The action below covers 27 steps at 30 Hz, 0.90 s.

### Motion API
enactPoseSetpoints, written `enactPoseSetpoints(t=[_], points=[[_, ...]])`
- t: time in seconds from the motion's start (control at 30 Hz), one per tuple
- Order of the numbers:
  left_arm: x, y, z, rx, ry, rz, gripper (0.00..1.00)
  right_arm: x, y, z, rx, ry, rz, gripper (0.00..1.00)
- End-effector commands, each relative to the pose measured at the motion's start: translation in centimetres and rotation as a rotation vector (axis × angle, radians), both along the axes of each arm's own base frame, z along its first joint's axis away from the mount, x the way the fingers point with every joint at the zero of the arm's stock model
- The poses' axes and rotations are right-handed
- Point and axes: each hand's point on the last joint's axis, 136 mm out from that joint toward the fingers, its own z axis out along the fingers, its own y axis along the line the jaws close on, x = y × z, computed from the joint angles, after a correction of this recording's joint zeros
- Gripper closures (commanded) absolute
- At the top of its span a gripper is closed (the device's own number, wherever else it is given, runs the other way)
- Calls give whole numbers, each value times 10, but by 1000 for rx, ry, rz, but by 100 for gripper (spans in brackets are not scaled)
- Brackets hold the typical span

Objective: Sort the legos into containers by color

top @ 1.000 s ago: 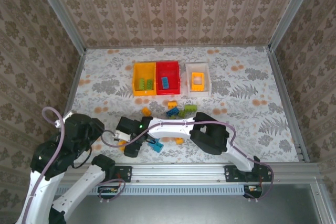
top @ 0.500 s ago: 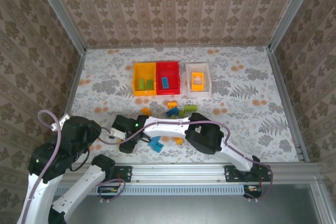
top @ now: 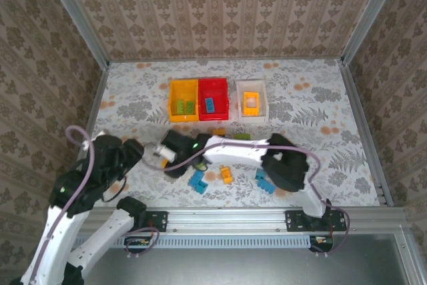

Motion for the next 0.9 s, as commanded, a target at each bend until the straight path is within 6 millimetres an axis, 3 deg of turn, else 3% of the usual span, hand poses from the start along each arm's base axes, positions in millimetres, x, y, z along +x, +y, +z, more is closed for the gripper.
enactPoseSetpoints(t=[0.0, 0.13, 0.23, 0.33, 0.43, 0.6, 0.77, 0.87], points=[[42, -66, 19, -111, -85, -236, 47, 74, -54, 86, 198, -69, -311, 71], [78, -130, 31, -187, -125, -422, 48, 129, -162, 87, 157, -47, -693, 73], [95, -164, 25, -119, -113, -503, 49, 158, -232, 81, 105, -24, -939, 72], [108, -191, 15, -103, -105, -546, 49, 181, -279, 69, 39, 32, -1112, 70], [116, -207, 5, -74, -96, -562, 50, 206, -300, 59, -4, 60, -1191, 70], [122, -225, -11, -27, -76, -592, 50, 238, -307, 36, -96, 104, -1241, 69], [122, -238, -30, 16, -52, -617, 50, 248, -324, 10, -174, 130, -1301, 68], [121, -243, -45, 51, -25, -634, 50, 250, -327, 2, -180, 150, -1307, 60]])
